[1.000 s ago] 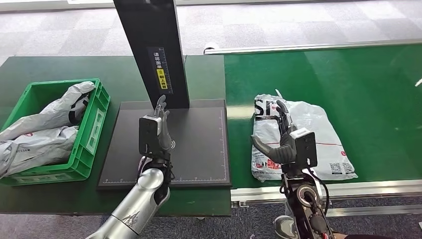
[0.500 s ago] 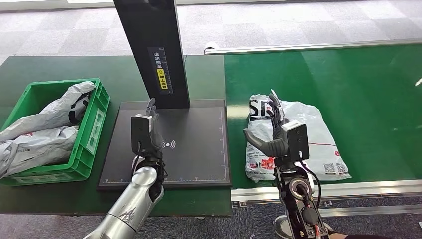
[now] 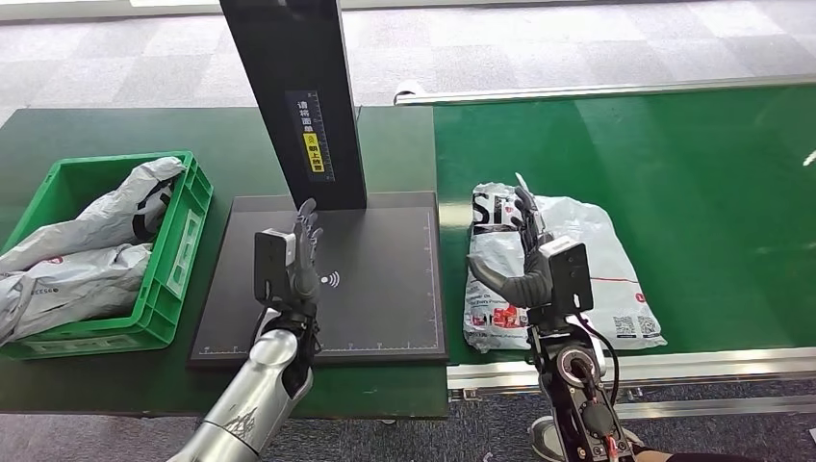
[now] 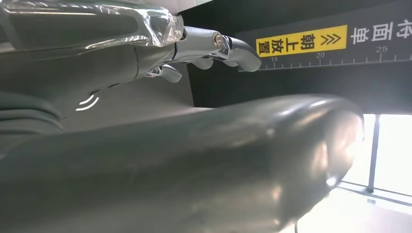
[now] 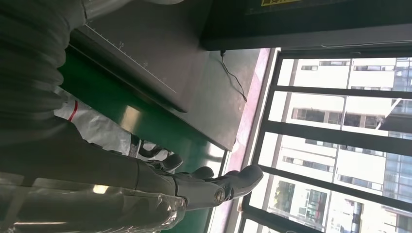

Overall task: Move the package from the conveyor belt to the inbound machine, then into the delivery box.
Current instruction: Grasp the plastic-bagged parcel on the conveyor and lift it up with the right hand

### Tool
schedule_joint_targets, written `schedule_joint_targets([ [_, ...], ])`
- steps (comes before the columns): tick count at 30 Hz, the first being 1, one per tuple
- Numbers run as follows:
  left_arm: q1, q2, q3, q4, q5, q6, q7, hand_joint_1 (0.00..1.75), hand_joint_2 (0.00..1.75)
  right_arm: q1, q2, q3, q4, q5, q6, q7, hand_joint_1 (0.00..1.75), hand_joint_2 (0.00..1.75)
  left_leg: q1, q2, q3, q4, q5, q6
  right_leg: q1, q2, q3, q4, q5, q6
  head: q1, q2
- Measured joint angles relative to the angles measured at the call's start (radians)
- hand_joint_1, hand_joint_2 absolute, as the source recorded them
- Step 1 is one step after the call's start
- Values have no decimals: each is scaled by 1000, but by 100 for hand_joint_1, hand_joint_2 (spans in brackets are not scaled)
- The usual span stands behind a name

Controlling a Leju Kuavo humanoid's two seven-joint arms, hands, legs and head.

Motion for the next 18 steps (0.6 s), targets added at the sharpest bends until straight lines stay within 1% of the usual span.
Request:
schedule_joint_targets([
  [7,16,12,0,-16,-2,-5,-3,0,0,0,3,0,6,0,0,0,0,175,0,0,0,0,0,0,0,0,0,0,0,0,0,0],
  [18,22,17,0,-21,-5,2,-3,0,0,0,6,0,9,1,1,0,0,175,0,0,0,0,0,0,0,0,0,0,0,0,0,0],
])
